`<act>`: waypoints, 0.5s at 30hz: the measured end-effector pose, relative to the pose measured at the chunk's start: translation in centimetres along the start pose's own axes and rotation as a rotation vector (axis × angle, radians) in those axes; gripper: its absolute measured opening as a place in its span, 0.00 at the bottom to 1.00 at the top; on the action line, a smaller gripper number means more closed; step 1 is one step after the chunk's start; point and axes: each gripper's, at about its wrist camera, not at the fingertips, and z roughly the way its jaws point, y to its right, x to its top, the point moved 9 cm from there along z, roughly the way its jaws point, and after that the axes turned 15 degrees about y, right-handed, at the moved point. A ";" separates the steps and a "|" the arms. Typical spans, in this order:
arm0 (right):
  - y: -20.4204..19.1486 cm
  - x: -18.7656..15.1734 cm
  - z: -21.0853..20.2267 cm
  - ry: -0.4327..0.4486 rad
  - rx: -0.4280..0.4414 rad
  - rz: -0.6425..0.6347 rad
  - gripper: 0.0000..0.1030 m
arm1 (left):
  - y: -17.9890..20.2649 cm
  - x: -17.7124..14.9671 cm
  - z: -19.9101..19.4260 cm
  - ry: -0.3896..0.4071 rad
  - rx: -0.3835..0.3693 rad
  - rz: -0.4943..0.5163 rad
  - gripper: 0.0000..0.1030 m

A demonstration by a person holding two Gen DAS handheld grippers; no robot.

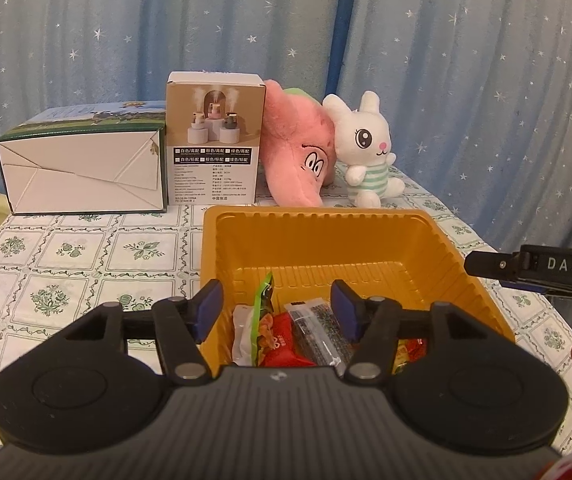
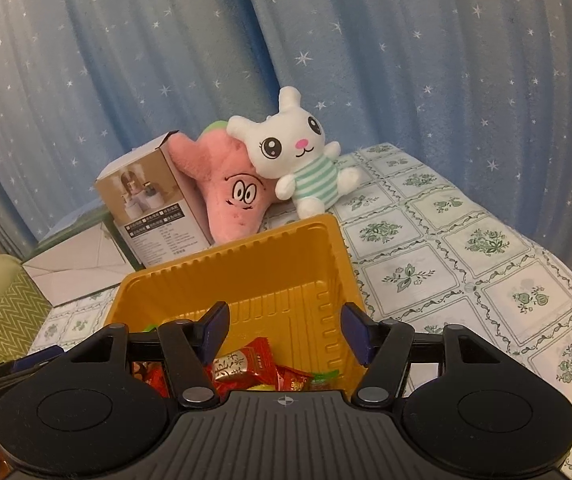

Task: Organize snacks
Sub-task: 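Open both grippers to drop the silver-green pack and red candy in, then move both tools back to the red chocolate and caramel cube on the cloth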

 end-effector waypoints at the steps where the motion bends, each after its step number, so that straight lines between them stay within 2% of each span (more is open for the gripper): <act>1: 0.0 0.0 0.0 0.001 0.001 -0.003 0.60 | 0.0 0.0 0.0 -0.001 -0.001 0.002 0.56; 11: 0.2 0.2 -0.5 0.011 -0.001 0.002 0.60 | 0.4 -0.2 -0.4 0.005 0.000 0.017 0.62; 15: 0.7 0.3 -0.8 0.016 -0.027 -0.007 0.60 | 0.7 -0.3 -0.8 0.008 0.001 0.022 0.64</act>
